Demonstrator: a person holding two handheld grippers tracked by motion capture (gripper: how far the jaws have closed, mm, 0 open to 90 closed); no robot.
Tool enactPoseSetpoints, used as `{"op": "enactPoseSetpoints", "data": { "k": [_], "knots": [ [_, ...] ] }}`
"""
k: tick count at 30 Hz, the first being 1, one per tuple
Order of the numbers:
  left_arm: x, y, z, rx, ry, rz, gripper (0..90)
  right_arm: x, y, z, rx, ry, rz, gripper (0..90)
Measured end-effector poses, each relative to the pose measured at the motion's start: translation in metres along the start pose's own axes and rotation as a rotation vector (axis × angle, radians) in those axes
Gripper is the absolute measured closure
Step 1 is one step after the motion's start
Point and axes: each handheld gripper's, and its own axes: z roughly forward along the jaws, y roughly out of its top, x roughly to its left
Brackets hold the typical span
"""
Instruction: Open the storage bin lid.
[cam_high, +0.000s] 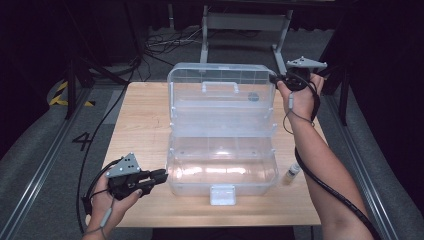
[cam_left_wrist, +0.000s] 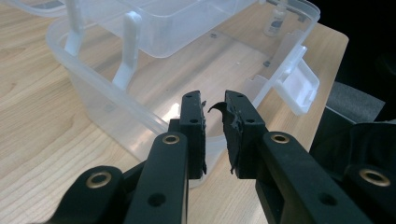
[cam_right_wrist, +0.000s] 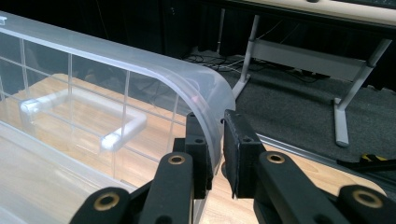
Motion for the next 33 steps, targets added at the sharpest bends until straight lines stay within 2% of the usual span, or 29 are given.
{"op": "enactPoseSetpoints", "data": {
  "k": [8, 9, 11, 14, 33],
  "knots": [
    [0.002, -0.001, -0.001, 0.001, 0.007, -0.003, 78.2, -0.002, 0.000, 0.007, 0.005, -0.003, 0.008, 81.5],
    [0.003, -0.002, -0.001, 0.004, 0.016, -0.012, 78.0, -0.003, 0.001, 0.009, 0.011, -0.005, 0.007, 81.7],
    [0.004, -0.002, 0.000, 0.016, 0.028, -0.003, 78.0, -0.003, 0.001, 0.011, 0.013, -0.005, 0.009, 81.8],
    [0.004, -0.002, 0.000, 0.015, 0.022, -0.016, 78.0, -0.005, 0.001, 0.015, 0.023, -0.005, 0.016, 82.1],
    [0.007, -0.002, 0.012, 0.039, 0.013, -0.006, 80.2, -0.012, 0.000, 0.040, 0.072, -0.008, 0.025, 83.6]
  ]
}}
